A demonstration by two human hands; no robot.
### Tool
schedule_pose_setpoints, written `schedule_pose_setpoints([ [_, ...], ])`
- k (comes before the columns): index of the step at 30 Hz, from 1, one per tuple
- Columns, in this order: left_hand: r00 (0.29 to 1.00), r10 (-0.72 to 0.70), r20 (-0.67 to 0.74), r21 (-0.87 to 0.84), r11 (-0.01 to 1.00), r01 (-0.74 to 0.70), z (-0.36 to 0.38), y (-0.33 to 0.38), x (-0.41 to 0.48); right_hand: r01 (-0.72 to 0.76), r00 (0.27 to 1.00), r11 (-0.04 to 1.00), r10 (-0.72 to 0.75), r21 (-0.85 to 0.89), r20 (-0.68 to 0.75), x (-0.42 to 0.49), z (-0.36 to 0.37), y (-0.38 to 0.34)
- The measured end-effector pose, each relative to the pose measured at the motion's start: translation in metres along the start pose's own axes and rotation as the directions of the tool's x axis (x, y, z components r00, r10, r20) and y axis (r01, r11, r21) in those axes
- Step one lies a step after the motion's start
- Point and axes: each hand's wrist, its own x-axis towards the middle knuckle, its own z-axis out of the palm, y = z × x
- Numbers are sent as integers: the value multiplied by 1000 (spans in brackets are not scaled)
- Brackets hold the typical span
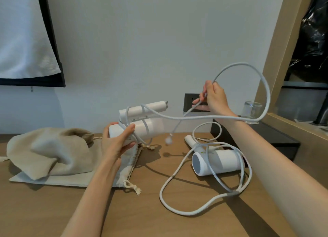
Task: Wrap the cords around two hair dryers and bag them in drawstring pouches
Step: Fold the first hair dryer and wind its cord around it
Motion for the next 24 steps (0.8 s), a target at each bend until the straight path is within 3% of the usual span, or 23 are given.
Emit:
schedule_pose_setpoints([
  [2, 1000, -7, -17, -26, 1000, 6, -1, 2, 0, -5, 1000, 1000, 5, 11, 6, 1, 1, -10],
  [7, 998, -1, -57, -76, 997, -4, 1, 3, 1, 125, 991, 969, -131, -211, -15, 3, 7, -21],
  [10, 995, -27, -94, -99, 995, 17, 0, 2, 2, 291, 954, 788, -283, -543, 101, 1, 2, -29],
  [14, 995, -27, -100, -109, 994, 16, 0, 4, 0, 279, 955, 508, -60, -815, 289, -7, -17, -32],
  [17, 997, -30, -71, -122, 992, 21, 1, 4, -2, 259, 941, 312, 130, -914, 311, -17, -36, -20],
  [21, 999, -17, -45, -99, 995, 13, 3, 2, -4, 219, 910, 258, 294, -941, 293, -35, -48, 5],
  [24, 1000, -7, -30, -76, 997, 5, 4, 0, -4, 231, 898, 191, 336, -954, 285, -48, -56, 22],
])
